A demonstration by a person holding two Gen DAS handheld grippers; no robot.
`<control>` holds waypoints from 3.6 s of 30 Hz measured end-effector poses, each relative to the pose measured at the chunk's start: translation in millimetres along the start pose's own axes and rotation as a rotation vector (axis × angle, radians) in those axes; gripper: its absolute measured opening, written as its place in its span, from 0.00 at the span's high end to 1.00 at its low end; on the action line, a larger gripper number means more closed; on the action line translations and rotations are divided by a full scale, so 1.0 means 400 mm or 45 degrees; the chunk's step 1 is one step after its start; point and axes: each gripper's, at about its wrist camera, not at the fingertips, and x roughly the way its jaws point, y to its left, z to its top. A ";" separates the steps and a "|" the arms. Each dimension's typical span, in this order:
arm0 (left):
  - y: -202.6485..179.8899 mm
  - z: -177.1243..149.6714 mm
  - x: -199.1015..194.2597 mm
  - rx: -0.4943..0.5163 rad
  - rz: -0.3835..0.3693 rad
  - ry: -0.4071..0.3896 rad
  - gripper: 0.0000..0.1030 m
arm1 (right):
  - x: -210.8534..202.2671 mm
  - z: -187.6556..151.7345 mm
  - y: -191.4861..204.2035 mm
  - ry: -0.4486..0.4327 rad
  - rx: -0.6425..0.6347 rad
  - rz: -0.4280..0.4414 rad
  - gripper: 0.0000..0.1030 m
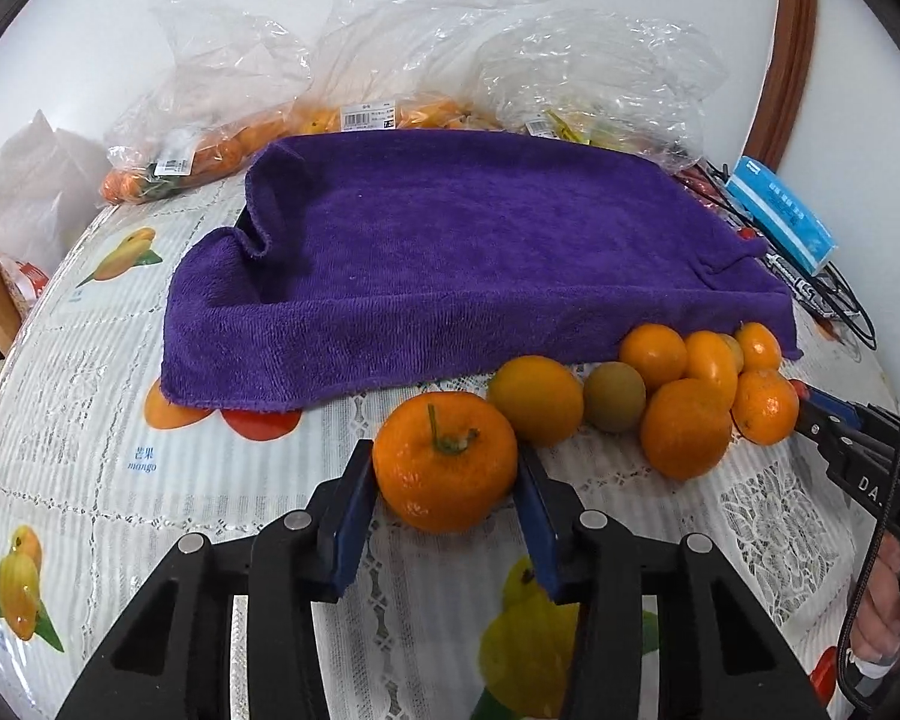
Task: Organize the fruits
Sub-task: 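Grasp the cherry tomato with the right tool while the left tool grasps the large orange, then lower both held fruits onto the purple towel and open both tools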
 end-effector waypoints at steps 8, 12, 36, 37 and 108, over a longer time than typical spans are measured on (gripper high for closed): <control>0.036 -0.018 -0.037 -0.045 -0.011 -0.004 0.59 | -0.042 -0.011 -0.004 -0.018 0.033 -0.003 0.76; 0.055 -0.021 -0.067 -0.081 -0.033 -0.024 0.59 | -0.077 -0.009 0.003 -0.043 0.024 -0.014 0.76; 0.059 0.189 -0.105 -0.045 0.002 -0.162 0.59 | -0.196 0.194 0.097 -0.278 -0.049 -0.007 0.76; 0.059 0.199 -0.099 -0.046 0.003 -0.165 0.59 | -0.189 0.206 0.102 -0.282 -0.051 0.001 0.76; 0.055 0.217 0.060 -0.072 -0.042 -0.185 0.48 | 0.074 0.263 0.096 -0.143 -0.044 0.037 0.37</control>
